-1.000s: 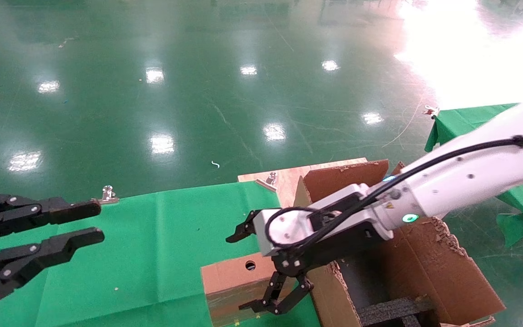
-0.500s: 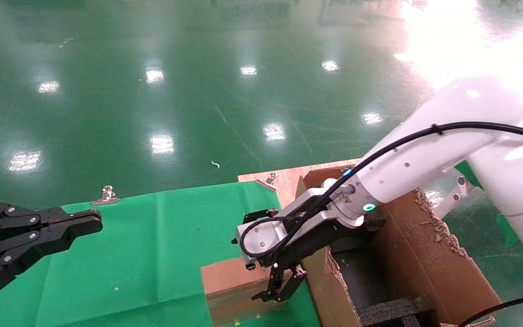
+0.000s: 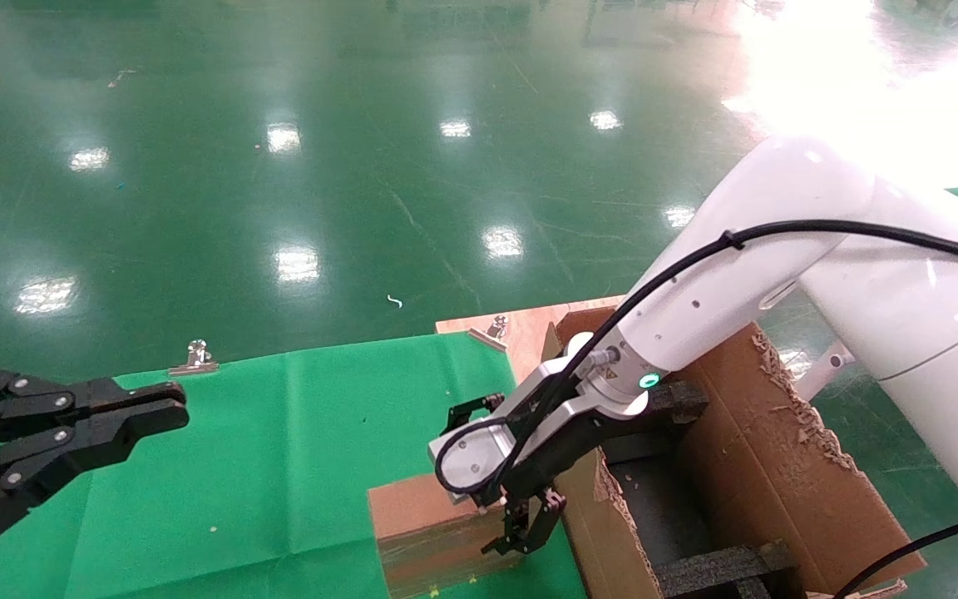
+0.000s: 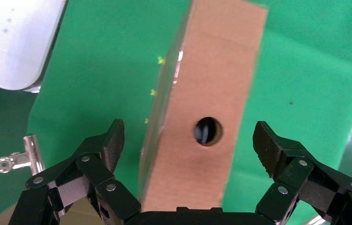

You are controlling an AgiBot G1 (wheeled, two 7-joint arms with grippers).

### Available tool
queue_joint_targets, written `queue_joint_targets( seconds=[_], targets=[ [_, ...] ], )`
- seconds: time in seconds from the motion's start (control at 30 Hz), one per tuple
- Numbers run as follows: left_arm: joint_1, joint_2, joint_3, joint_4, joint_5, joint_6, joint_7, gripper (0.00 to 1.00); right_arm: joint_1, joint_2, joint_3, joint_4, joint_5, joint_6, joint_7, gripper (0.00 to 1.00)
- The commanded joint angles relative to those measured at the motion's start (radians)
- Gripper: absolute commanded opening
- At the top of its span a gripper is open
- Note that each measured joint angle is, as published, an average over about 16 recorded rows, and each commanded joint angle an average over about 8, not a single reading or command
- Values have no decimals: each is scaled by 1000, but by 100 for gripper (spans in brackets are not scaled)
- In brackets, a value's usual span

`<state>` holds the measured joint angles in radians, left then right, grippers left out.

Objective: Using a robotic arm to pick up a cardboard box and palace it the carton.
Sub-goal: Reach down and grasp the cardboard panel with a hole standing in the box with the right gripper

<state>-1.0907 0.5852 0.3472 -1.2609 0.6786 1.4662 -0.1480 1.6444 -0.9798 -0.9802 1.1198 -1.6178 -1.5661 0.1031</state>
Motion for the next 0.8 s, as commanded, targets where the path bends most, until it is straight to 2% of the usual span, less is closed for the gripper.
queue_joint_targets(
  seconds=[0.03, 0.13, 0.17, 0.2, 0.8],
  targets=[
    [0, 0, 0, 0, 0, 0, 0, 100, 3, -5, -12, -5, -3, 1, -5, 54],
    [0, 0, 0, 0, 0, 0, 0, 100, 6, -7, -18, -9, -5, 2, -6, 16],
    [0, 0, 0, 0, 0, 0, 0, 100, 5, -7, -18, -9, -5, 2, -6, 6],
    [0, 0, 0, 0, 0, 0, 0, 100, 5, -7, -17, -8, -5, 2, -6, 1],
    [0, 0, 0, 0, 0, 0, 0, 100, 0, -2, -6, -1, 0, 1, -5, 0]
  ],
)
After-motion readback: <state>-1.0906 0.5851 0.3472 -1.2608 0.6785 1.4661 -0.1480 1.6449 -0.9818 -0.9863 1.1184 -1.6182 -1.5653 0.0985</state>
